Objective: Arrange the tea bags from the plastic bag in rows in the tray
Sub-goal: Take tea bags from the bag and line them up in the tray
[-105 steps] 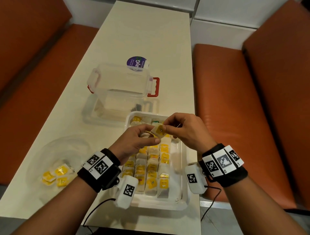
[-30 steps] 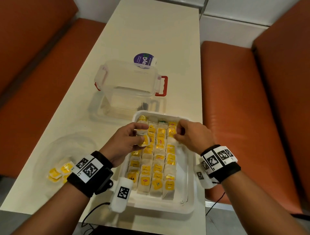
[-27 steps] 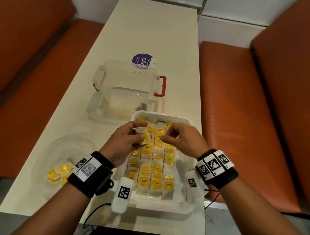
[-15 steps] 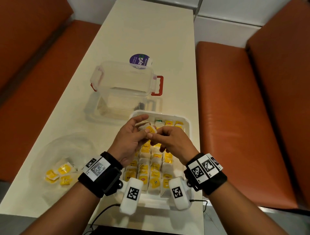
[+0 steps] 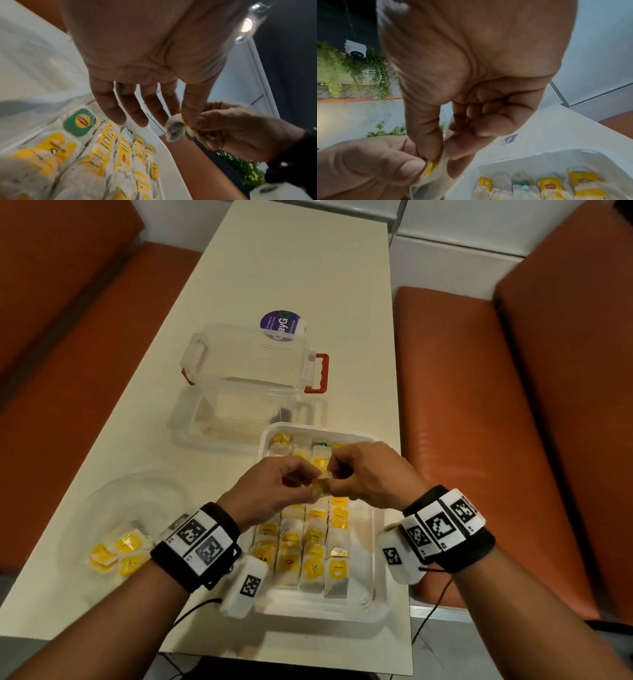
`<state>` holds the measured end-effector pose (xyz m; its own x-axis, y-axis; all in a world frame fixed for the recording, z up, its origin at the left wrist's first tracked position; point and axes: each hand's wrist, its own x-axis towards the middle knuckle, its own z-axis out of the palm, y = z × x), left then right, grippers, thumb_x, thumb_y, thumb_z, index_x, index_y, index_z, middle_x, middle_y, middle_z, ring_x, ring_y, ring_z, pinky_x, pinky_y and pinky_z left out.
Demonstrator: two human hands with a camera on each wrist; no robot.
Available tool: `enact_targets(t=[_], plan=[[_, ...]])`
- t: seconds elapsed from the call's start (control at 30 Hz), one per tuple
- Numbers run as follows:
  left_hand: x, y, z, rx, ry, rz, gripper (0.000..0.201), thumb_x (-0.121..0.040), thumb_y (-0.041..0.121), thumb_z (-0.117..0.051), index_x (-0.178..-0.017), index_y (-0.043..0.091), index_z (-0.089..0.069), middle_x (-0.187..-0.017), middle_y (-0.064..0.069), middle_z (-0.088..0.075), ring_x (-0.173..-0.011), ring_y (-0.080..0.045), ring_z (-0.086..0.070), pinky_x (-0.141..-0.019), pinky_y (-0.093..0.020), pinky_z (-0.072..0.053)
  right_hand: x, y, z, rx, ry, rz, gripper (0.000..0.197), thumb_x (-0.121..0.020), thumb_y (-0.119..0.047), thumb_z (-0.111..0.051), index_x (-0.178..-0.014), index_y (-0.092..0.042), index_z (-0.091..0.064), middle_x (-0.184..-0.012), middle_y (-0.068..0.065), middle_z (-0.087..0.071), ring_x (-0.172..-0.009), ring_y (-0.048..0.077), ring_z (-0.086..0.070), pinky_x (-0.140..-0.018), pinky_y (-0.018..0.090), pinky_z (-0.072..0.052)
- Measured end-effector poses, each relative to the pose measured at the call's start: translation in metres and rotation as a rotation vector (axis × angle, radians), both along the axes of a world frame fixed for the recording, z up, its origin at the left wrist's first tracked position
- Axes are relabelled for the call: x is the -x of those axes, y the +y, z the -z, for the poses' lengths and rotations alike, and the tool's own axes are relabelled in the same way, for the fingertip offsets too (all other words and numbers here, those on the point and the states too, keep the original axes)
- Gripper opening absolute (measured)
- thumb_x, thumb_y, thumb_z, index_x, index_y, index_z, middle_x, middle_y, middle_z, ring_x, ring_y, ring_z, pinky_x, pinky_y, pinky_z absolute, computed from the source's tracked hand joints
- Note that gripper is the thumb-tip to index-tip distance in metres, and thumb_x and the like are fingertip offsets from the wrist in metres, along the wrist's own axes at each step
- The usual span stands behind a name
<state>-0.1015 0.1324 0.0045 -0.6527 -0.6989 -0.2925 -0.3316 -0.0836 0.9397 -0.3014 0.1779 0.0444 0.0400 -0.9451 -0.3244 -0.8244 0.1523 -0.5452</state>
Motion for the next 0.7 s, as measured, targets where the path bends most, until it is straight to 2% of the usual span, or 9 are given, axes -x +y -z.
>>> enact_targets(t=[0.07, 0.1, 0.17, 0.23, 0.33, 0.43, 0.53, 0.6, 0.7], plan=[[0.0005, -0.0017, 0.0005, 0.034, -0.053, -0.054, 0.024, -0.073, 0.039, -0.085, -0.091, 0.029, -0.072, -0.093, 0.004, -0.076, -0.09, -0.02, -0.072, -0.09, -0.052, -0.055, 0.0028, -0.0009, -0.0013, 0.009, -0.065, 0.038, 0.018, -0.076, -0.038, -0.077, -0.075, -0.026, -0.064, -0.067, -0.005, -0.068, -0.06, 0.013, -0.066, -0.067, 0.046, -0.06], [0.0004, -0.0024, 0.001, 0.04, -0.083, -0.06, 0.029, -0.072, 0.041, -0.087, -0.094, 0.032, -0.07, -0.098, 0.007, -0.074, -0.093, -0.019, -0.071, -0.09, -0.051, -0.056, 0.0032, -0.0006, -0.0011, 0.01, -0.093, 0.044, 0.017, -0.077, -0.036, -0.078, -0.076, -0.026, -0.064, -0.068, -0.006, -0.068, -0.059, 0.011, -0.066, -0.066, 0.045, -0.06], [0.0007, -0.0029, 0.0019, 0.022, -0.104, -0.016, 0.047, -0.074, 0.033, -0.087, -0.113, 0.039, -0.062, -0.117, 0.012, -0.065, -0.105, -0.015, -0.065, -0.093, -0.047, -0.056, 0.0027, -0.0001, -0.0012, 0.001, -0.115, 0.021, 0.017, -0.081, -0.031, -0.079, -0.076, -0.027, -0.063, -0.066, -0.007, -0.067, -0.055, 0.006, -0.063, -0.063, 0.039, -0.06], [0.0011, -0.0018, 0.0017, 0.004, -0.096, 0.063, 0.059, -0.078, 0.026, -0.085, -0.126, 0.041, -0.056, -0.125, 0.011, -0.062, -0.113, -0.012, -0.061, -0.096, -0.043, -0.055, 0.0015, 0.0, -0.0017, -0.014, -0.111, -0.019, 0.017, -0.083, -0.029, -0.079, -0.076, -0.028, -0.063, -0.066, -0.008, -0.067, -0.053, 0.003, -0.06, -0.061, 0.033, -0.057], [0.0035, -0.0007, 0.0042, 0.034, -0.074, 0.079, 0.036, -0.077, 0.031, -0.085, -0.109, 0.028, -0.069, -0.104, 0.004, -0.074, -0.101, -0.014, -0.069, -0.095, -0.047, -0.055, 0.0027, -0.0007, -0.0028, -0.009, -0.099, -0.022, 0.012, -0.084, -0.029, -0.079, -0.081, -0.028, -0.068, -0.068, -0.008, -0.068, -0.052, 0.003, -0.059, -0.059, 0.028, -0.054], [0.0039, 0.0009, 0.0065, 0.058, -0.072, -0.006, 0.037, -0.067, 0.045, -0.088, -0.084, 0.018, -0.07, -0.081, 0.001, -0.075, -0.08, -0.021, -0.07, -0.086, -0.05, -0.057, 0.0052, -0.0001, -0.0046, -0.016, -0.122, -0.003, 0.013, -0.082, -0.03, -0.081, -0.086, -0.023, -0.072, -0.072, -0.004, -0.071, -0.055, 0.005, -0.061, -0.061, 0.03, -0.055], [0.0052, 0.0019, 0.0077, 0.07, -0.077, -0.004, 0.027, -0.071, 0.039, -0.088, -0.083, 0.021, -0.072, -0.078, 0.002, -0.073, -0.075, -0.018, -0.068, -0.077, -0.042, -0.055, 0.0069, 0.0022, -0.0039, -0.019, -0.15, 0.016, 0.014, -0.083, -0.032, -0.081, -0.087, -0.022, -0.073, -0.072, -0.003, -0.072, -0.055, 0.005, -0.061, -0.061, 0.03, -0.055], [0.0057, 0.003, 0.0081, 0.079, -0.091, 0.016, 0.02, -0.075, 0.037, -0.085, -0.084, 0.023, -0.075, -0.074, 0.007, -0.07, -0.069, -0.008, -0.062, -0.068, -0.032, -0.05, 0.0078, 0.003, -0.0024, -0.015, -0.173, 0.025, 0.014, -0.084, -0.034, -0.08, -0.088, -0.022, -0.073, -0.073, -0.004, -0.071, -0.054, 0.003, -0.06, -0.057, 0.022, -0.053], [0.0075, 0.0047, 0.0099, 0.125, -0.142, 0.016, 0.016, -0.079, 0.035, -0.083, -0.08, 0.022, -0.074, -0.068, 0.013, -0.065, -0.062, -0.001, -0.056, -0.062, -0.025, -0.043, 0.0101, 0.0039, -0.0004, 0.01, -0.176, 0.022, 0.013, -0.085, -0.034, -0.079, -0.087, -0.023, -0.074, -0.075, -0.007, -0.071, -0.056, -0.001, -0.059, -0.056, 0.015, -0.047]])
